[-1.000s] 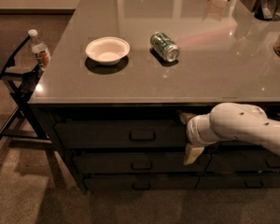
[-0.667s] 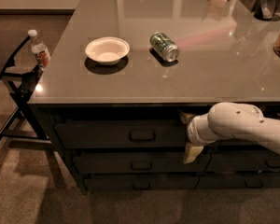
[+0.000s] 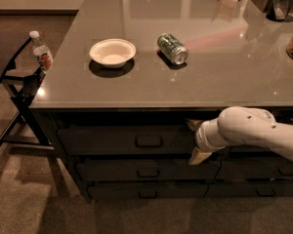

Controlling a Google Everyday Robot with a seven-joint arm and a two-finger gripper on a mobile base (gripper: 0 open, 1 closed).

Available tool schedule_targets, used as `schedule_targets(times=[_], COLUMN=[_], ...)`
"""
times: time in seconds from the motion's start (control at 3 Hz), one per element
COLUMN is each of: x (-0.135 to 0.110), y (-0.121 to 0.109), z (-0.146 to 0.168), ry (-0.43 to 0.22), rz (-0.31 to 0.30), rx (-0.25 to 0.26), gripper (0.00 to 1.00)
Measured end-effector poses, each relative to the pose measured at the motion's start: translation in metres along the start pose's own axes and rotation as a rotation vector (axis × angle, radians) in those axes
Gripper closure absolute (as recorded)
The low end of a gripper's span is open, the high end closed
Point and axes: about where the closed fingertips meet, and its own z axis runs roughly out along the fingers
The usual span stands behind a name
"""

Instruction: Open top drawer

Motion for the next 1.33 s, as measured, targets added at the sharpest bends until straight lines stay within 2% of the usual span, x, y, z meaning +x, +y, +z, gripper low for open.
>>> schedule_targets(times=[1.0,1.33], x=[0.0012,0.001], y=[-0.0067,-0.0081], z=[-0.0011,-0.0023], ry=[0.0,0.0], rz=[0.0,0.0], rx=[0.0,0.0], gripper=[0.89,1.0])
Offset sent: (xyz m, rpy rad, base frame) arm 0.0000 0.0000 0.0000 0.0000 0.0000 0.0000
